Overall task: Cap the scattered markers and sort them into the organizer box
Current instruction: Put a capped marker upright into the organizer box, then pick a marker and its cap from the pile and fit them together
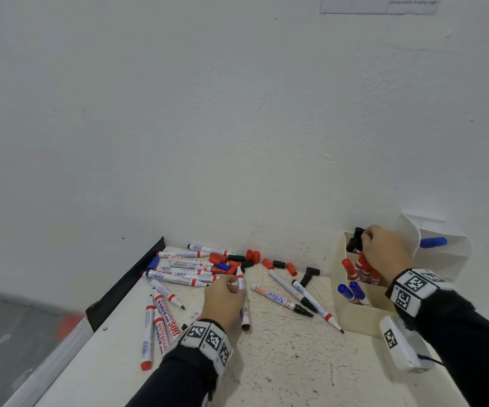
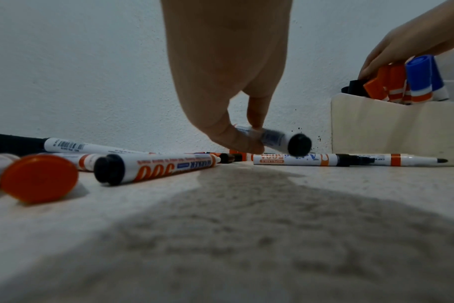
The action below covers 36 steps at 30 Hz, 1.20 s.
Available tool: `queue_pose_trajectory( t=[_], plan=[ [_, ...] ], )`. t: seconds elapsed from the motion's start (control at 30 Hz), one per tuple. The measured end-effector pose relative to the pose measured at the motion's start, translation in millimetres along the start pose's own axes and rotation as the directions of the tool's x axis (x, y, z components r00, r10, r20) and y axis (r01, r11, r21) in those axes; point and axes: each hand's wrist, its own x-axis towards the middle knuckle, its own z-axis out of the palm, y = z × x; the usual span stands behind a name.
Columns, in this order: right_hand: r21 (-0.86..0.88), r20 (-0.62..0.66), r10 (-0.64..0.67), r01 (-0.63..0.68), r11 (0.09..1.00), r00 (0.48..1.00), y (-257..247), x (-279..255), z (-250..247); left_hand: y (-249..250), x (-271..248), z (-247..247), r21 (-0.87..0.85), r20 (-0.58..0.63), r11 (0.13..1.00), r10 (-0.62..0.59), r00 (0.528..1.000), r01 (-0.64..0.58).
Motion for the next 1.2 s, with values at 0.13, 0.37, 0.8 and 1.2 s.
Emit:
queue_pose_trajectory(
  t=[0.13,0.37,0.8,1.2],
  plan=[
    [-0.083,-0.055,-0.017,0.013,0.996,0.998,-9.8,-3.3,-2.1,0.0,1.1,1.6,0.007,0.006,0.999,0.054,0.999,-0.054],
    [0.319,-0.145,-0.209,0.245,0.916,0.967,-84.1,-15.6,-18.5,-4.6,4.3,6.4,0.121,0.042,0.991,0.044,0.998,-0.048],
    [-0.136,0.449,0.13,-0.076,0.988,0.884,-88.1,-28.9,101.7,-10.5,3.4,9.2,0.124,0.029,0.99,0.071,0.997,-0.074],
    [-0.142,0.382,0.253,-0.214,0.967,0.889,-66.5,-21.2,133.3,-13.7,4.3,13.0,0.081,0.028,0.995,0.05,0.998,-0.052]
  ],
)
